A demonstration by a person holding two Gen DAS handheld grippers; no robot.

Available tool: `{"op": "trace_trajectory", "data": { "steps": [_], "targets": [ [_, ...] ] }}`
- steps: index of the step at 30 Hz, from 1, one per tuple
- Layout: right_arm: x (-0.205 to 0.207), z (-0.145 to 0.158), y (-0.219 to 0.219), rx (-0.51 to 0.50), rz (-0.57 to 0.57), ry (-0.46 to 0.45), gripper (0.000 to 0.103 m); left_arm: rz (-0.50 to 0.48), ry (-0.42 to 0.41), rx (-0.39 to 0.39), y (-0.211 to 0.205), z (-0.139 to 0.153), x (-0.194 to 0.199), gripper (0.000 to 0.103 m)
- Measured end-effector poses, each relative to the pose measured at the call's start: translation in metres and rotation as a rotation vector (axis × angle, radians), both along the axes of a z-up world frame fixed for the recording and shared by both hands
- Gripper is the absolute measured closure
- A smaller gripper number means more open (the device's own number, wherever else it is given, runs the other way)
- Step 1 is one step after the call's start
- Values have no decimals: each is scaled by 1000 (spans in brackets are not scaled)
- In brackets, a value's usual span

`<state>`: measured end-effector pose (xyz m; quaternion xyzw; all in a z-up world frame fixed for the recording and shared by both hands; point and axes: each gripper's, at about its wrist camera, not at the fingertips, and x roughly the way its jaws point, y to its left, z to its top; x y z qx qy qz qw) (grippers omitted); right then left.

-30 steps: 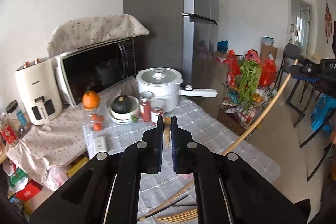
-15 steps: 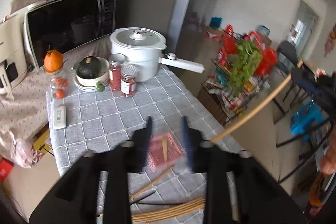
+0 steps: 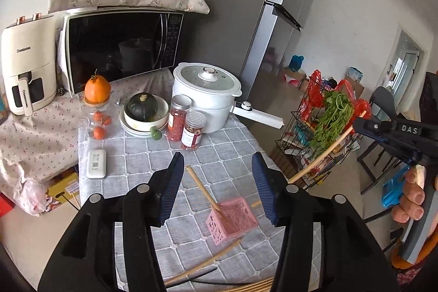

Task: Organize utensils
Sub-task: 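Lower the sticks into the pink basket and open both tools, then move both tools back down to the remaining stick pile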

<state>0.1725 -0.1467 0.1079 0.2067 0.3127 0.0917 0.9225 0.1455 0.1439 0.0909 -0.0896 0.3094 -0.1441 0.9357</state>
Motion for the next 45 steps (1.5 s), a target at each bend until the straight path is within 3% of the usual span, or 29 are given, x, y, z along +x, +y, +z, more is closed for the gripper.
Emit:
{"op": "trace_trajectory", "data": {
  "steps": [5,8,14,19,21,24,28,32,36,38,40,42,45],
  "targets": [
    [23,-20,14,-6,10,49,93,8,21,-8,10,-11,1,49],
    [27,-28,14,39,5,78,72,11,23,-13,14,-13,-1,48],
    [7,-26,8,33,-10,56,67,25,8,-17,15,-13,-9,40],
    [-19,-27,-3,36,-48,31,46,30,15,-7,9,-15,-17,31],
    [-31,-31,-8,45,-71,27,29,37,14,-4,8,-16,-22,24],
    [-49,-43,-19,89,-113,28,14,48,12,9,4,-20,-29,15],
    [-67,-70,-33,122,-159,66,8,52,29,54,-3,-32,-36,7],
    [-82,-116,-48,145,-238,162,7,-38,130,202,-22,-65,-33,7],
    [-87,-185,-71,287,-246,325,7,-80,244,329,-22,-111,-30,7],
    [-90,-209,-77,337,-250,357,7,-62,297,359,-7,-136,-27,8],
    [-94,-234,-81,293,-264,363,7,-44,364,367,16,-164,-24,16],
    [-94,-247,-80,189,-287,386,7,-62,423,368,37,-186,-24,33],
    [-92,-245,-77,234,-213,366,7,-83,460,413,66,-217,-30,51]
  ]
}}
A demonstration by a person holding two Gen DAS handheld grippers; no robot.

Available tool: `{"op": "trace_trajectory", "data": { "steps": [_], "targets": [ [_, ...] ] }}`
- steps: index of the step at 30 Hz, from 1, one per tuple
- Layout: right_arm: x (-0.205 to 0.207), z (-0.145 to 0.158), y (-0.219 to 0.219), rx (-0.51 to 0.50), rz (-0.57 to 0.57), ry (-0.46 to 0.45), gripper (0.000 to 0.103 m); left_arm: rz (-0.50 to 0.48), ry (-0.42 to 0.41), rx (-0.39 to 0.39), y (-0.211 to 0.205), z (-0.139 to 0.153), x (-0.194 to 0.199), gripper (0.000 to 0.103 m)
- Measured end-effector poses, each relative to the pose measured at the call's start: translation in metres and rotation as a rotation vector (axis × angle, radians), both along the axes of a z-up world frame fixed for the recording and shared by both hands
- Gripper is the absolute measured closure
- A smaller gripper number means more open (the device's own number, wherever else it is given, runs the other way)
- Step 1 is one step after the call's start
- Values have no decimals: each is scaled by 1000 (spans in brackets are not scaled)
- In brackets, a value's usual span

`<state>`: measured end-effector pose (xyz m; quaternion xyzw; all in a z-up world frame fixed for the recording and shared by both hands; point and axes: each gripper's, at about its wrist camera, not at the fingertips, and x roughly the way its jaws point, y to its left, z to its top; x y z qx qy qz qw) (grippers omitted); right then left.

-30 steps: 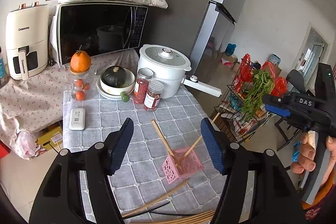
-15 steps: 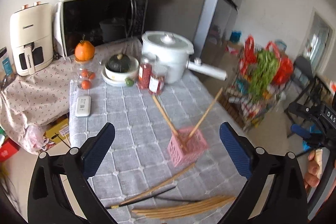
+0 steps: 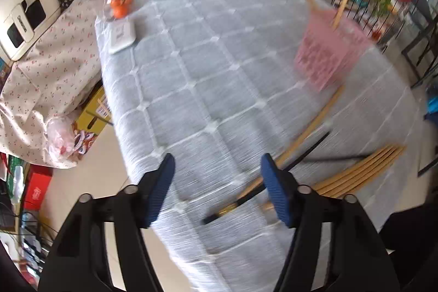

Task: Organize utensils
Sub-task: 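Move both tools back down to the remaining stick pile, then grasp a stick with the left tool while the right tool grasps another stick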

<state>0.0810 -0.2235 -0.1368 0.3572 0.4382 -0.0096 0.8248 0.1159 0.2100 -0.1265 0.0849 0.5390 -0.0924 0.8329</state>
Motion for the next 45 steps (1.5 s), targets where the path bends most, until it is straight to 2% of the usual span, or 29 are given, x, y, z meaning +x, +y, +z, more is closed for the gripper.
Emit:
{"op": "trace_trajectory", "data": {
  "steps": [3,6,11,15,20,23,26,28,30,32,33,37,40,45],
  "targets": [
    [-3,10,9,-60,6,-52,7,-13,27,6,14,-21,-3,60],
    [1,10,19,-102,24,-53,7,-79,32,4,3,-31,-5,62],
    [7,4,24,-78,58,-36,7,-210,17,44,-24,-39,-8,62],
    [8,6,30,-89,65,-36,7,-251,11,47,-31,-43,-8,62],
    [12,-3,30,-12,86,7,7,-282,13,52,-38,-45,-6,62],
    [12,-6,31,-9,86,15,7,-289,11,59,-39,-46,-4,62],
    [12,-6,32,-17,86,17,7,-328,42,107,-42,-55,-6,63],
    [12,-7,31,-19,83,23,7,-355,64,112,-42,-53,-6,65],
    [13,-9,30,-12,79,37,7,-391,118,112,-42,-50,-3,79],
    [14,-11,28,4,78,49,7,-437,131,161,-50,-50,-5,84],
    [14,-13,27,18,81,57,7,-460,140,181,-56,-50,-7,92],
    [15,-19,26,35,96,81,7,-504,150,251,-70,-49,-8,94],
    [10,-16,25,-19,86,65,7,-518,136,267,-72,-44,-16,95],
    [2,-14,26,-85,89,52,7,-552,17,238,-75,3,-58,97]
  ]
}}
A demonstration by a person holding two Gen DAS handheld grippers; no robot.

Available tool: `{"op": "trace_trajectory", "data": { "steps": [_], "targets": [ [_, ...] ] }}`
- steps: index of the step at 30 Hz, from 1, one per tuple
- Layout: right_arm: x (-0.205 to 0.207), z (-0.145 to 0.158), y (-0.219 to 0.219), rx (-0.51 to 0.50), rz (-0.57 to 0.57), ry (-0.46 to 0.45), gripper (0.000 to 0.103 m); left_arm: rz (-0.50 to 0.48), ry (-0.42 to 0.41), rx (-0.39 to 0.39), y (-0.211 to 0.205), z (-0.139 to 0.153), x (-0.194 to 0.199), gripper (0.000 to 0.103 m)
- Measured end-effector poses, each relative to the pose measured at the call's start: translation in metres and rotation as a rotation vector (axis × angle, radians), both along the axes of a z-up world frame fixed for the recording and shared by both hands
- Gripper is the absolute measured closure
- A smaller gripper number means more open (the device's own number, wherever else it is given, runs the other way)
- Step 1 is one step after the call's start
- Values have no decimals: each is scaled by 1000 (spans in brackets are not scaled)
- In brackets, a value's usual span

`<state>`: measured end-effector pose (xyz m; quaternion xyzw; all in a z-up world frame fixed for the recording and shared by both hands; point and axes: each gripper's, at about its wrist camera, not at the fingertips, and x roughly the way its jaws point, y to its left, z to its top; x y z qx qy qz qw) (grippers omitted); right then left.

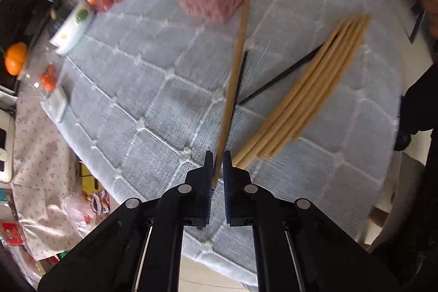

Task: Organize utensils
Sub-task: 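Grasp a stick with the left tool while the right tool grasps another stick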

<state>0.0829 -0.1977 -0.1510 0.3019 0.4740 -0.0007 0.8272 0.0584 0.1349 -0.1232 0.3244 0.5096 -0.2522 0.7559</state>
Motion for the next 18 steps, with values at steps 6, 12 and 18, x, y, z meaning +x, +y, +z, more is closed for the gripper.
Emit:
{"op": "trace_trajectory", "data": {
  "steps": [6,12,18],
  "targets": [
    [-7,-2,11,-6,37,-4,7,95,-231,-252,10,98,-47,99],
    [-7,-4,50,43,141,29,7,220,-380,-488,20,134,-74,100],
    [20,-11,147,-39,207,171,37,275,-430,-584,40,138,-75,100]
  ]
}}
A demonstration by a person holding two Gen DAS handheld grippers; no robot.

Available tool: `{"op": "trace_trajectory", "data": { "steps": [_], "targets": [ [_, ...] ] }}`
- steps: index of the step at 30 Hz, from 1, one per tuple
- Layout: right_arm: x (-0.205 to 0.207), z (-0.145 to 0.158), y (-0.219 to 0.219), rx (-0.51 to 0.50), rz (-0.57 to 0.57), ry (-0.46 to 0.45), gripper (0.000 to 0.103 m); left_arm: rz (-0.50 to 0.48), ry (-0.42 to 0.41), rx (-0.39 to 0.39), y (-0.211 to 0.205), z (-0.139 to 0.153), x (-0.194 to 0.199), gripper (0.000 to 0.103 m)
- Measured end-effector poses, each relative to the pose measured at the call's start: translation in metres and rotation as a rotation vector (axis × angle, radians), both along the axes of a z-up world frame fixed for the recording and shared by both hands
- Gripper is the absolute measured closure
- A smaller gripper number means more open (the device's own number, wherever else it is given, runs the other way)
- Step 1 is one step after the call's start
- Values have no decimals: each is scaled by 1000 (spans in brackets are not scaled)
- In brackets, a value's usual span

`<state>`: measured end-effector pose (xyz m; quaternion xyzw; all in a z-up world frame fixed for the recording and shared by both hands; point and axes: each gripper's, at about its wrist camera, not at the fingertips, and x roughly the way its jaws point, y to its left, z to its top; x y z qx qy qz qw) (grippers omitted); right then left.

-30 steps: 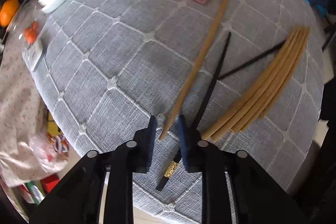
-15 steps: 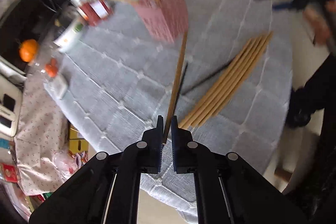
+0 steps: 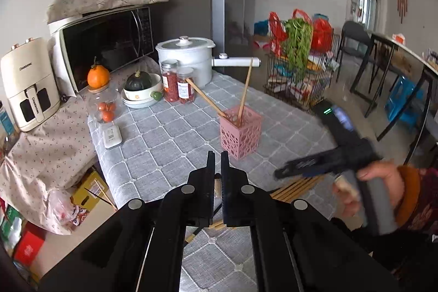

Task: Organize utensils
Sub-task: 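Grasp a stick with the left tool while the right tool grasps another stick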

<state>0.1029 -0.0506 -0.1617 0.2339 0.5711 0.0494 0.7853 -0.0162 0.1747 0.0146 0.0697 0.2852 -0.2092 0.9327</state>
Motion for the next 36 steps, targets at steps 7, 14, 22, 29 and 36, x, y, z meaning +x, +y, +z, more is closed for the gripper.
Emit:
{"op": "trace_trajectory", "data": {
  "steps": [7,14,22,29,36],
  "targets": [
    [28,-23,64,-77,-164,105,46,35,-77,-29,48,18,-10,100],
    [48,-34,95,-136,-310,185,46,56,-122,-62,91,24,-12,100],
    [34,-29,75,-60,-433,146,97,85,-139,-122,110,31,-17,100],
    [-36,39,12,56,-412,-72,98,71,-158,-199,93,56,-28,100],
    [-91,131,-47,69,-338,-359,98,79,-135,-228,48,76,-22,100]
  ]
}}
